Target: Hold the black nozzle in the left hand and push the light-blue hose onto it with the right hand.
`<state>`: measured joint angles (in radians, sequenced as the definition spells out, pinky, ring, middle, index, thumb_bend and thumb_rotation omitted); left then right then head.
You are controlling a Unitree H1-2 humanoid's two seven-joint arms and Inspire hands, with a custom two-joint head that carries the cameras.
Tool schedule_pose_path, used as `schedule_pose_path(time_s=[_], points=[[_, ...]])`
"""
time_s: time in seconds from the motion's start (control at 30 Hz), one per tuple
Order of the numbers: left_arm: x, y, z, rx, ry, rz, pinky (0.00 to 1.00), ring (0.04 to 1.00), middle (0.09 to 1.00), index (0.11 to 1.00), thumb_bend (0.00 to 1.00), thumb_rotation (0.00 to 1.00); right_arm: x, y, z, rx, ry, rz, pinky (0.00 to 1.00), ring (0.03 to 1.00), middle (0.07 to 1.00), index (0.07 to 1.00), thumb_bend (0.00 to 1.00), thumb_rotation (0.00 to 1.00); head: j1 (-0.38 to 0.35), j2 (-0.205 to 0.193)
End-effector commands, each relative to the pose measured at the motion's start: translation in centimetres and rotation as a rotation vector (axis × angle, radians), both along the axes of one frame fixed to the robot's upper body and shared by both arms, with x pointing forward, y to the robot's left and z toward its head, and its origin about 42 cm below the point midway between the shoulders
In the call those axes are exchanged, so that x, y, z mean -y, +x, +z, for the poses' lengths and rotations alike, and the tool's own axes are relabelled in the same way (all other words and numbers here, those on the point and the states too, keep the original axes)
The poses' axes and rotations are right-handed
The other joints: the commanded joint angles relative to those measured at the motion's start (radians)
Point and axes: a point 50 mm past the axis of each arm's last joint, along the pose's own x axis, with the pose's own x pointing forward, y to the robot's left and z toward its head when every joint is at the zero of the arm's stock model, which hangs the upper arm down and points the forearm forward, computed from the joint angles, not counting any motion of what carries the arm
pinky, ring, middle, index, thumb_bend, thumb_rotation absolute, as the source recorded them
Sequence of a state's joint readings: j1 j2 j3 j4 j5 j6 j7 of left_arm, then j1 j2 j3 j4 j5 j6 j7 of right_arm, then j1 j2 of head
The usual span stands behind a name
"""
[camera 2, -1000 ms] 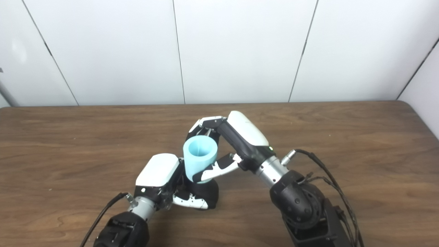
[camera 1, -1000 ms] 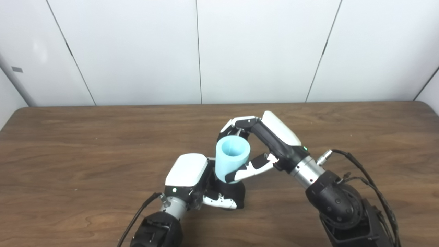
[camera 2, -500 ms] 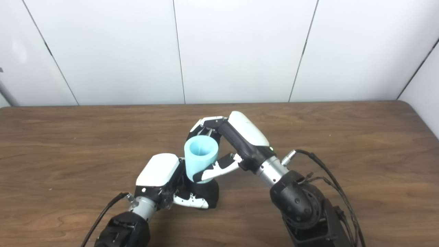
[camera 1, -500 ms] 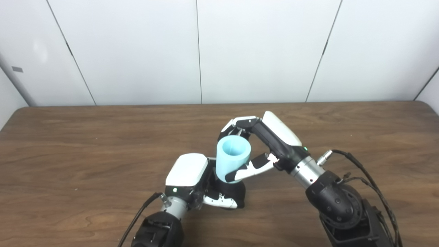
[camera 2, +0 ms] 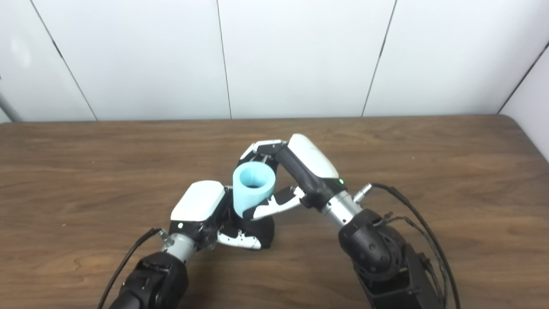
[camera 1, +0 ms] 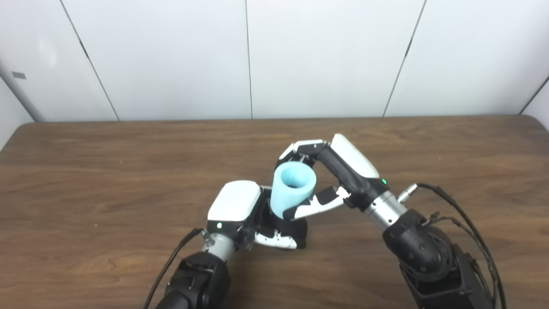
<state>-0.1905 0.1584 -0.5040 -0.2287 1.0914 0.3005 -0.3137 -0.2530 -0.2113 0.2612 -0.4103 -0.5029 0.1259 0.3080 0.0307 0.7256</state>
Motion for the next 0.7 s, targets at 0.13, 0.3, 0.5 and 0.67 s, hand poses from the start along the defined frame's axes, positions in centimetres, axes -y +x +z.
schedule_pose_path(time_s=[0.13,0.3,0.5,0.67], points=[[0.2,-0.7,-1.2,-0.057,0.037,-0.032,0.33,0.416,0.414,0.511,0.52,0.00,0.0,0.3,-0.4,0.008,-0.023,0.005,0.36,0.383,0.499,0.548,0.51,0.00,-0.004,0.000],[0.2,-0.7,-1.2,-0.070,0.042,-0.034,0.33,0.413,0.412,0.508,0.52,0.00,0.0,0.3,0.4,0.030,0.007,0.003,0.37,0.385,0.495,0.571,0.51,0.00,-0.007,-0.002],[0.4,-0.7,-1.2,-0.077,0.031,-0.037,0.32,0.401,0.406,0.504,0.52,0.00,0.4,0.4,0.9,0.054,0.001,-0.010,0.55,0.625,0.665,0.700,0.79,0.15,-0.007,-0.003],[0.5,-0.8,-1.2,-0.081,0.038,-0.035,0.31,0.402,0.407,0.506,0.52,0.00,0.5,0.2,0.8,0.050,-0.035,-0.037,0.66,0.777,0.829,0.796,0.84,0.37,-0.004,-0.002]])
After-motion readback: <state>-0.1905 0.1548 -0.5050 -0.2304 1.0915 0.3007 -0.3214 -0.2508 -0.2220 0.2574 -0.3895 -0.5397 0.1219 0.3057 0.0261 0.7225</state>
